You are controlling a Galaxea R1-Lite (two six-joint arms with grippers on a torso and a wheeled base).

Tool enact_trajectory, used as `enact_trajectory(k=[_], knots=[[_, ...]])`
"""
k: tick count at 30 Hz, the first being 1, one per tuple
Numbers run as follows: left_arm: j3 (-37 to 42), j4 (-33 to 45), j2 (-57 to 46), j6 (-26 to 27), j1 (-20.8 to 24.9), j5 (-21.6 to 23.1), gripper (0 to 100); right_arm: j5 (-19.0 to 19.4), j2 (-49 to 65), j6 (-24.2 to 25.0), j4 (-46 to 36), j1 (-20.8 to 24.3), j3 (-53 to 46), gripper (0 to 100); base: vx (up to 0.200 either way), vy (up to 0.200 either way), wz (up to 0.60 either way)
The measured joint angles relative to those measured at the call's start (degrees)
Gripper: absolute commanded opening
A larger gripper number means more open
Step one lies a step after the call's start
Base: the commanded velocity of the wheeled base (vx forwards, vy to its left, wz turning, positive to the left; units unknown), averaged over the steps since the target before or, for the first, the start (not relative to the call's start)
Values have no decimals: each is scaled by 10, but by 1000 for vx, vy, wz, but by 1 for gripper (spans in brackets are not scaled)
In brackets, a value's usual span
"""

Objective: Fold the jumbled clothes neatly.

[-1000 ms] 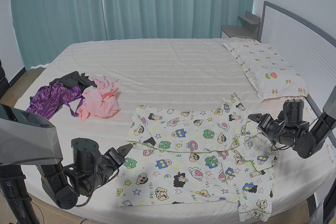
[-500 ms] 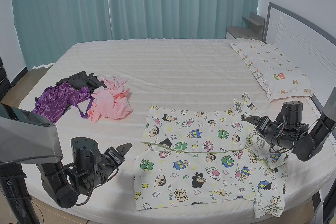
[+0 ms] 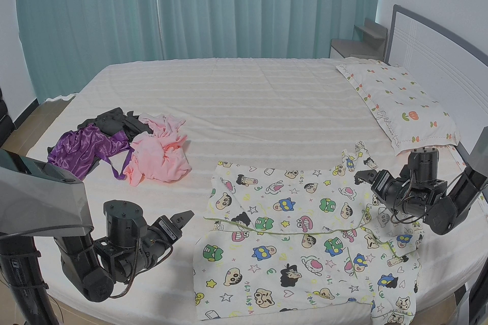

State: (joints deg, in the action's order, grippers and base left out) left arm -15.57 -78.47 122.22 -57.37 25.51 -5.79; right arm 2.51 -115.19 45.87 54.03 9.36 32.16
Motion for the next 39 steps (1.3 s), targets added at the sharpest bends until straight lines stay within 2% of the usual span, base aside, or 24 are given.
enact_trajectory(k=[9,14,18,23,30,39], knots=[[-11,0,15,0,1,2,100,1,-2,1,0,2,0,100,0,0,0],[-54,11,27,11,1,12,100,0,-2,1,0,5,-1,100,0,0,0],[-89,36,51,77,-8,69,100,0,-2,1,0,9,-5,100,0,0,0],[-146,73,93,126,-27,115,100,1,-2,1,1,12,-9,100,0,0,0],[-225,139,139,207,-35,122,100,1,-2,0,1,14,-12,100,0,0,0],[-304,192,178,220,-32,116,100,1,-2,0,1,15,-12,100,0,0,0]])
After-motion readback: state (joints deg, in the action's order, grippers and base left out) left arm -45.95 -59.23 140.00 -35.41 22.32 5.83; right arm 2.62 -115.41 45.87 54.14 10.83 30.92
